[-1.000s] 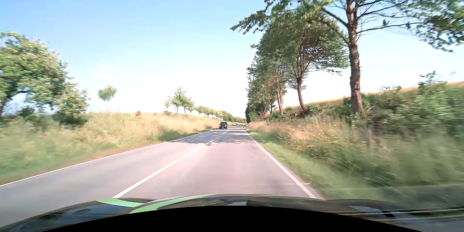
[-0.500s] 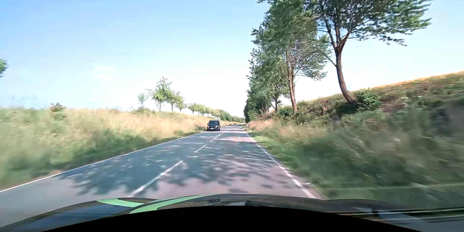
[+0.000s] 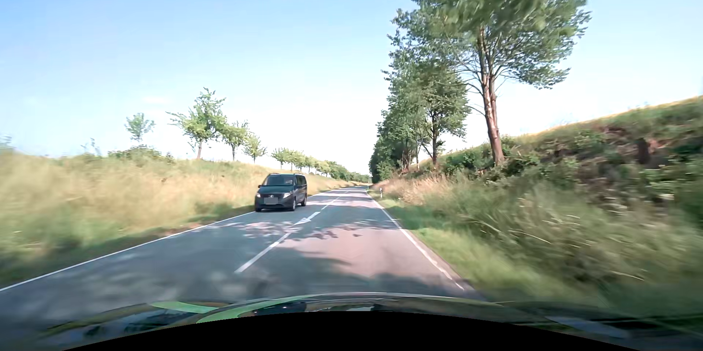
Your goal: Follow the waypoints while adhering to traffic rules and regulations
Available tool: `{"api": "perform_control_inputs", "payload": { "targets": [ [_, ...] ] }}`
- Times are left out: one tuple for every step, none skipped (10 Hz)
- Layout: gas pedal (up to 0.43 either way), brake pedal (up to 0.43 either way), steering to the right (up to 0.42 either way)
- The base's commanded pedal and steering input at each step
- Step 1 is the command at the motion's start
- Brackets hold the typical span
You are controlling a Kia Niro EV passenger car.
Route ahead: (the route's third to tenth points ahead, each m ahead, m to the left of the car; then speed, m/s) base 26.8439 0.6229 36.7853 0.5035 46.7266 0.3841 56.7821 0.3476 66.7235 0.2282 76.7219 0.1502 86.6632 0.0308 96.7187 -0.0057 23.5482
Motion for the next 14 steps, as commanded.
{"api": "perform_control_inputs", "payload": {
  "targets": [
    [0.811, 0.000, -0.007],
    [0.791, 0.000, -0.006],
    [0.780, 0.000, -0.005],
    [0.760, 0.000, -0.002],
    [0.752, 0.000, 0.001],
    [0.752, 0.000, -0.003],
    [0.752, 0.000, -0.005],
    [0.752, 0.000, -0.005],
    [0.732, 0.000, -0.005],
    [0.720, 0.000, -0.003],
    [0.681, 0.000, -0.003],
    [0.669, 0.000, -0.003],
    [0.669, 0.000, -0.003],
    [0.669, 0.000, -0.003]
  ]
}}
